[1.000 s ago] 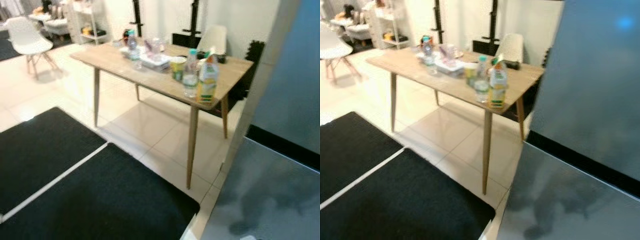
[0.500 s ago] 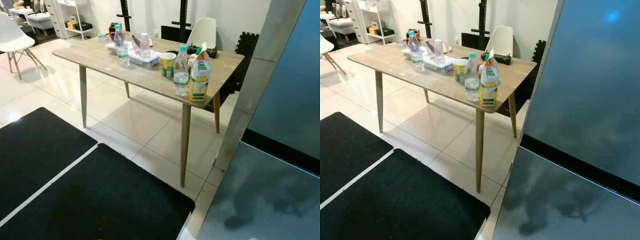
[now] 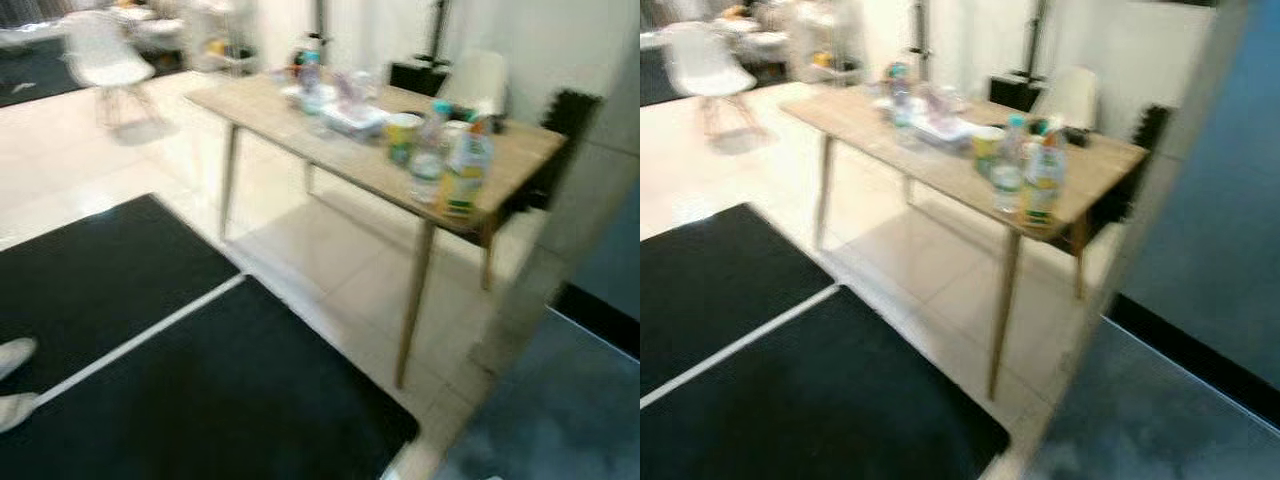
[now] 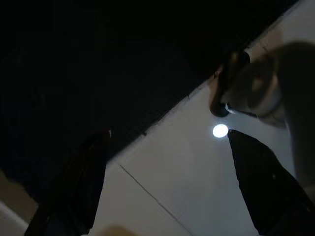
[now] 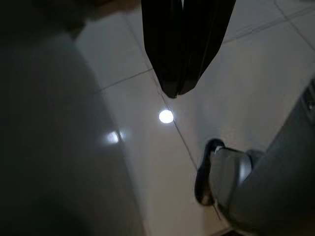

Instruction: Restocking fridge

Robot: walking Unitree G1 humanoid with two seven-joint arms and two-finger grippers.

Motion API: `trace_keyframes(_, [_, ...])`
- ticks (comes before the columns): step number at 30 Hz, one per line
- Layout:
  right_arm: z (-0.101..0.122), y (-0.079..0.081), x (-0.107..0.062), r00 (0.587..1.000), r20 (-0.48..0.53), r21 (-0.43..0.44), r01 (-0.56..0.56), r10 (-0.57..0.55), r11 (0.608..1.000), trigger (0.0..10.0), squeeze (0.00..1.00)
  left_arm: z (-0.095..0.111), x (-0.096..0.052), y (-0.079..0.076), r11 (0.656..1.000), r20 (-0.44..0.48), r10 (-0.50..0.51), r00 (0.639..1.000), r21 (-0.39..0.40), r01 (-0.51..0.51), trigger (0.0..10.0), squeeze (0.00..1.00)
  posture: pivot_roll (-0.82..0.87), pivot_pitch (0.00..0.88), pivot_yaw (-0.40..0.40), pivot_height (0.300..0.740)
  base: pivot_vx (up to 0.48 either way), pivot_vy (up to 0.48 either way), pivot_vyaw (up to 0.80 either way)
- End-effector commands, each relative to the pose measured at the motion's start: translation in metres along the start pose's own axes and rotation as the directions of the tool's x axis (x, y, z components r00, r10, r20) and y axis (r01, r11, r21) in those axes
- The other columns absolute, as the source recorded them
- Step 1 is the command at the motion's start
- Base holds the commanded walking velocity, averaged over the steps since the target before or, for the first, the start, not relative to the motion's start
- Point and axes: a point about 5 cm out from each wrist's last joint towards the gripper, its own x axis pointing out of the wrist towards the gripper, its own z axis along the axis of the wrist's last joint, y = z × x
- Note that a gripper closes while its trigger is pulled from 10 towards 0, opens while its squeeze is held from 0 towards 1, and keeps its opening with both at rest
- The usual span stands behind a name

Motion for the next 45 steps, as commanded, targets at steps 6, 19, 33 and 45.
trace_keyframes(6, [0.0035, 0.0017, 0.0008, 1.000, 0.009, -0.009, 0.003, -0.003, 1.000, 10.0, 0.00, -0.0016, 0.0000, -0.0010, 1.000, -0.011, -0.002, 1.000, 0.003, 0.002, 10.0, 0.00, -0.07, 0.000, -0.030, 0.740, 0.000, 0.000, 0.80])
trace_keyframes(19, [-0.0041, -0.0034, -0.0012, 1.000, -0.002, -0.015, 0.027, -0.027, 1.000, 10.0, 0.00, -0.0014, 0.0001, -0.0015, 1.000, -0.011, -0.008, 1.000, 0.014, 0.008, 10.0, 0.00, -0.08, 0.000, -0.028, 0.740, 0.000, 0.000, 0.12])
trace_keyframes(33, [0.0035, -0.0054, -0.0013, 1.000, 0.014, -0.055, 0.006, -0.006, 0.998, 10.0, 0.00, 0.0014, 0.0007, -0.0035, 1.000, -0.003, -0.012, 1.000, 0.015, 0.012, 10.0, 0.00, -0.08, 0.000, -0.031, 0.740, 0.000, 0.000, 0.17])
trace_keyframes(45, [0.0050, -0.0027, -0.0006, 1.000, 0.022, -0.046, -0.005, 0.006, 0.999, 10.0, 0.00, 0.0007, 0.0006, -0.0040, 1.000, -0.004, -0.015, 1.000, 0.016, 0.015, 10.0, 0.00, -0.09, 0.000, -0.031, 0.740, 0.000, 0.000, 0.80])
